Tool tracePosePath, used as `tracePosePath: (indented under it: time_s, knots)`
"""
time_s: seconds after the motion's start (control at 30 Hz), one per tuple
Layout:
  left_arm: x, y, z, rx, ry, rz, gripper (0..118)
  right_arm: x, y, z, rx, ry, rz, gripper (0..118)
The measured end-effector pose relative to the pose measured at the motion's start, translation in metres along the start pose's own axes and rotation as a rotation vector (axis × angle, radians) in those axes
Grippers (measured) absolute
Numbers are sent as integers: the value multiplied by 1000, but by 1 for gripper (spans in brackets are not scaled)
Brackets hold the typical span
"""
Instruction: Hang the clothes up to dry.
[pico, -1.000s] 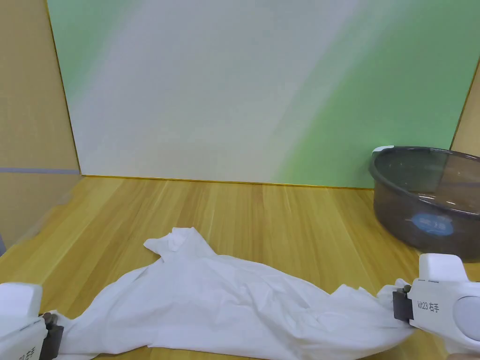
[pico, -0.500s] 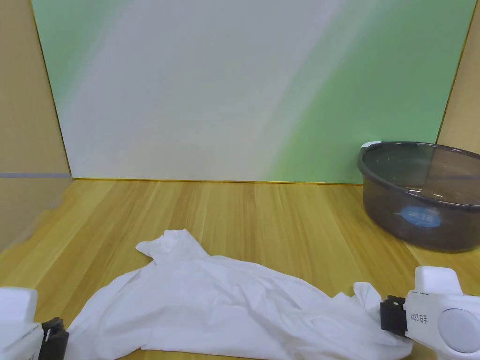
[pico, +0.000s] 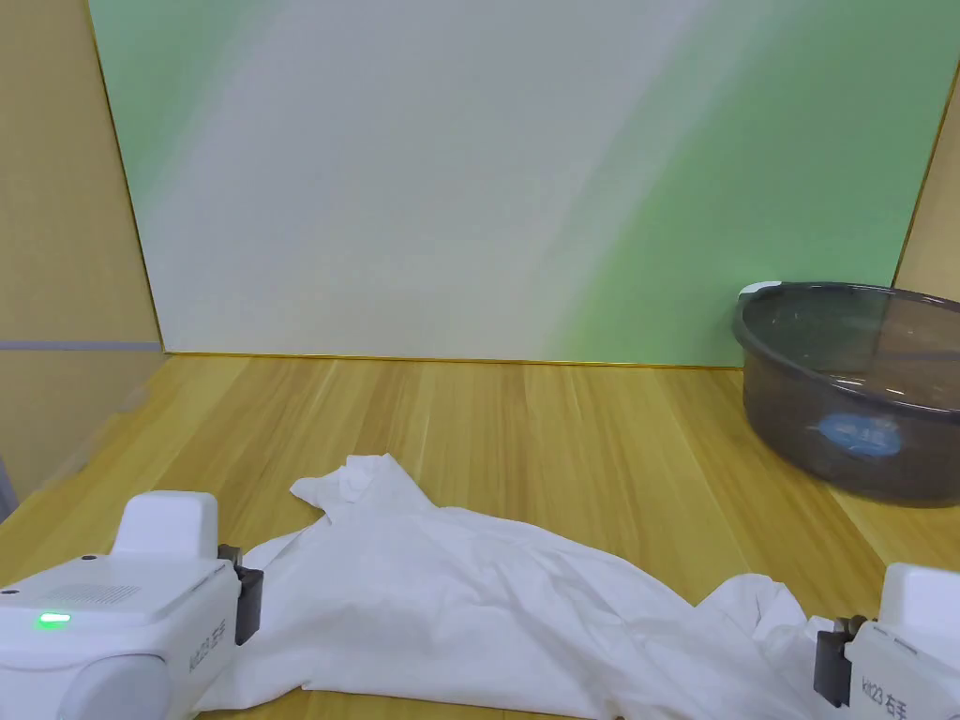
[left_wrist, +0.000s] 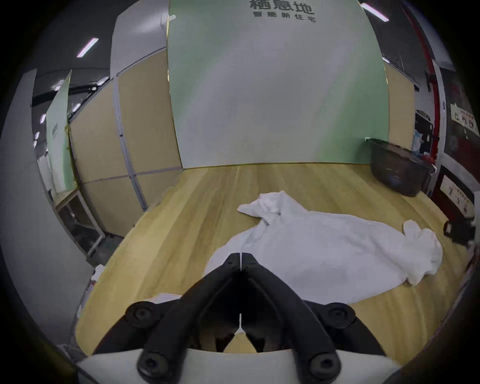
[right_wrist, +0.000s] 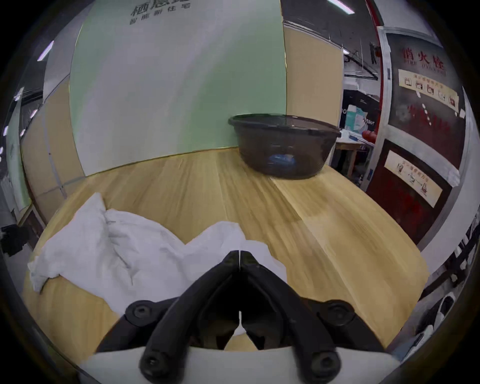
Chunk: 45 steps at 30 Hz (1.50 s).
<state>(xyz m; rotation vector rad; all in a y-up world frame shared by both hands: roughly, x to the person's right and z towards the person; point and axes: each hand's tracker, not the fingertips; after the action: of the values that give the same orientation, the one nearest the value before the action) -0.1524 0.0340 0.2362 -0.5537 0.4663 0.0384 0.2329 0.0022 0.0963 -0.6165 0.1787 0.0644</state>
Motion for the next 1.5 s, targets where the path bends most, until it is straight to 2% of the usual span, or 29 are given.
tracePosePath:
  time_s: [0.07, 0.17, 0.3, 0.33, 0.37, 0.43, 0.47, 0.6, 0.67, 0.73, 0.93, 1.03, 1.07, 1.1, 1.13, 1.2, 1.23, 1.27, 1.3, 1.33, 1.4, 1.5]
  knots:
    - [4, 3, 2, 5, -2, 9, 0, 0, -5, 0, -10, 6, 23, 0]
    - [4, 16, 1, 1, -27, 5, 0, 3, -8, 1, -16, 25, 4, 0]
    - [7, 55, -22, -41, -100, -8, 0, 1, -6, 8, -18, 31, 23, 0]
    - [10, 70, -35, -75, -133, -29, 12, 1, -7, 8, -17, 31, 26, 0]
    - [13, 80, -49, -109, -156, -48, 32, 1, -7, 9, -17, 34, 31, 0]
    - [21, 103, -89, -160, -170, -88, 80, 1, -8, 10, -17, 39, 33, 0]
    - [26, 110, -106, -205, -150, -94, 84, 2, -9, 10, -16, 42, 32, 0]
    - [46, 128, -178, -324, -107, -144, 82, 8, -11, 2, -26, 44, 10, 0]
    - [54, 132, -203, -383, -84, -89, 83, 10, -9, 2, -37, 38, 5, 0]
    - [56, 136, -225, -401, -158, -16, 82, 14, -9, -1, -44, 20, 6, 0]
    - [76, 128, -264, -466, -88, -68, 82, 19, -12, -11, -68, 8, 1, 0]
    - [78, 104, -284, -556, -41, -58, 81, 19, -14, -14, -82, 4, -1, 0]
    - [63, 104, -273, -538, -44, -28, 82, 19, -14, -14, -85, 4, -2, 0]
    - [58, 109, -277, -473, -85, 93, 83, 20, -15, -15, -88, 5, -4, 0]
    - [63, 105, -278, -468, -41, 28, 83, 20, -15, -15, -91, 4, -5, 0]
    - [60, 106, -276, -475, -75, 24, 81, 14, -13, -8, -92, 3, -4, 0]
    - [58, 105, -271, -477, -77, 19, 76, 13, -13, -6, -93, 0, 0, 0]
    - [66, 109, -263, -462, -96, 4, 57, 12, -14, -6, -94, -4, 1, 0]
    - [70, 111, -258, -403, -118, 9, 0, 14, -13, -6, -95, -1, 0, 0]
    - [80, 109, -259, -420, -39, -12, 1, 15, -13, -6, -96, 2, -9, 0]
    - [76, 105, -263, -400, -76, -54, 1, 14, -13, -5, -97, 5, -16, 0]
    - [72, 108, -261, -412, -77, -19, 1, 15, -9, 0, -95, 2, -18, 0]
